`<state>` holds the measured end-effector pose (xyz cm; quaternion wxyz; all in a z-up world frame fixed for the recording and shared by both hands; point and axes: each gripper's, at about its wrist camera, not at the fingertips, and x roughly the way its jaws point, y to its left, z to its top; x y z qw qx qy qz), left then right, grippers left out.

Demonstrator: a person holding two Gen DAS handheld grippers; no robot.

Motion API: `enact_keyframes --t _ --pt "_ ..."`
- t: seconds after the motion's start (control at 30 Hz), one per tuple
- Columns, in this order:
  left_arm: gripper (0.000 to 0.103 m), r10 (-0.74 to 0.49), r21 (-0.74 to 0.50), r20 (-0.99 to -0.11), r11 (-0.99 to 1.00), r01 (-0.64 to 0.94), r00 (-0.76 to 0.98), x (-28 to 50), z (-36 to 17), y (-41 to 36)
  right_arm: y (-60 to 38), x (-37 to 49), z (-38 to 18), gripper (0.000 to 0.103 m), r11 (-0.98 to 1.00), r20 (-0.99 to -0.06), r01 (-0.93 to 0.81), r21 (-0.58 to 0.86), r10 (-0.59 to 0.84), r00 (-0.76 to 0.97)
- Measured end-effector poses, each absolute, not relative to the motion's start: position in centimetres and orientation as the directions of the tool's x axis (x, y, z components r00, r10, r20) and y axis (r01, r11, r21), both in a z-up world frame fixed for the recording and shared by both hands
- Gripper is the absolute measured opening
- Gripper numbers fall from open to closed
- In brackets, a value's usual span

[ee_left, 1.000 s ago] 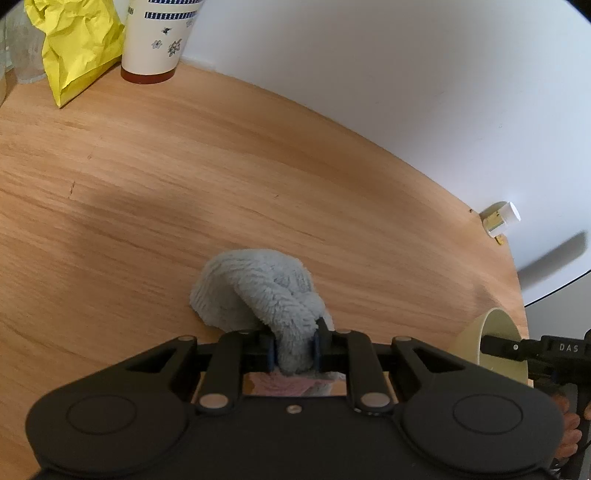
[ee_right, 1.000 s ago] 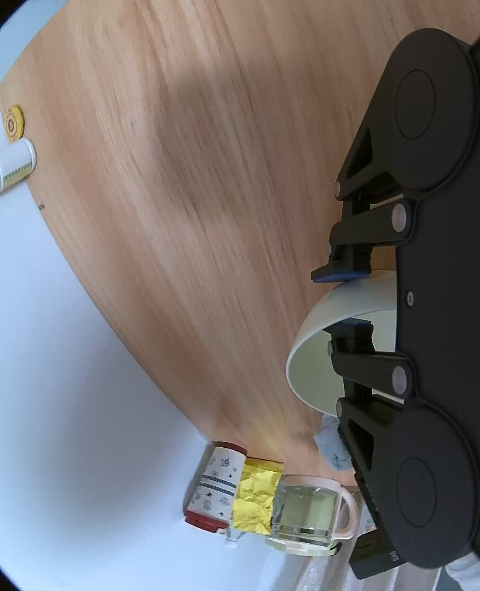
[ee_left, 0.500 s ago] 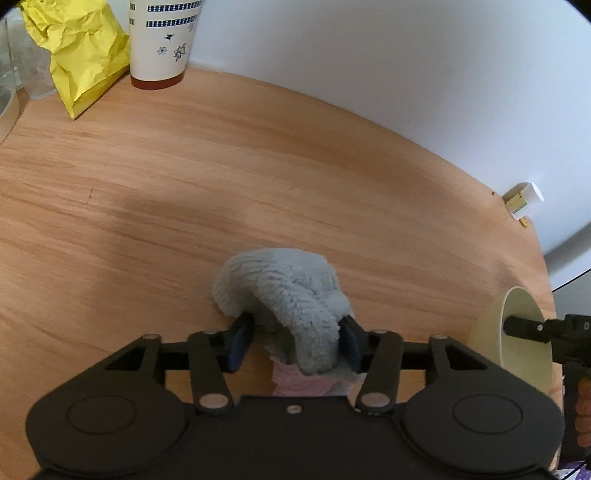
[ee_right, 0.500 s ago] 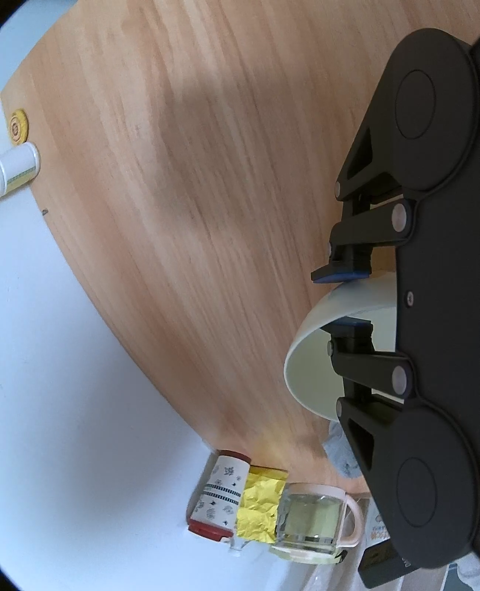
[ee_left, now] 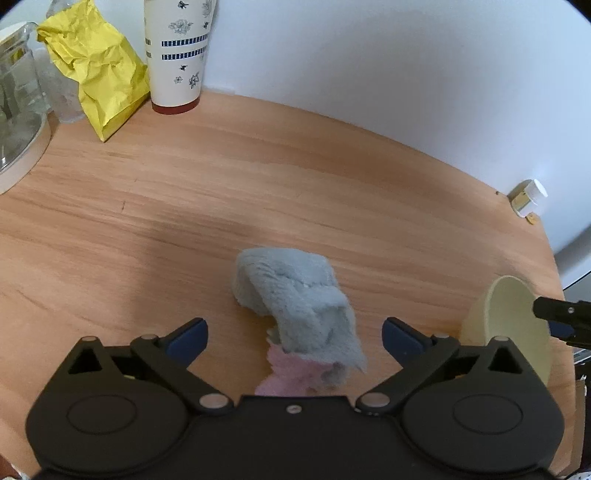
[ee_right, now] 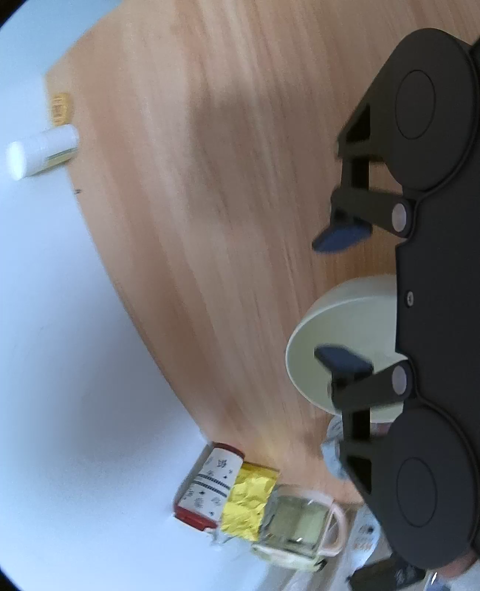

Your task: Clean bowl

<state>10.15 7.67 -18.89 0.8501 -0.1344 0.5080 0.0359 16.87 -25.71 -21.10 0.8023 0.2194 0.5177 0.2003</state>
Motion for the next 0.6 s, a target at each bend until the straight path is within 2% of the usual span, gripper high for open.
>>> enact_keyframes --t 0.07,0.23,0.47,0.6 --pt "0.102 -0.033 -0.155 -0.874 0.965 -0.213 0.485 9.7 -18.0 6.8 -25.8 16.4 -20.3 0.102 0.83 -0.74 -0.118 0.546 0.543 0.398" --pt "0.102 0.007 -0.111 -0.867 0.972 -0.207 0.498 7.9 -14.4 4.1 -25.5 14.0 -18.1 0.103 0.876 -0.773 -0.177 0.448 0.48 0.415" --pt "0.102 -0.017 -0.111 -0.855 0.982 -0.152 0.518 5.7 -9.8 2.7 -25.5 9.7 -13.7 0.103 0.91 -0.798 -0.256 0.326 0.41 0.441" --pt "0.102 -0.012 -0.087 -0.883 0.987 -0.138 0.468 4.8 -8.6 3.0 -26.1 7.7 -10.7 0.103 0.904 -0.774 -0.243 0.351 0.427 0.469"
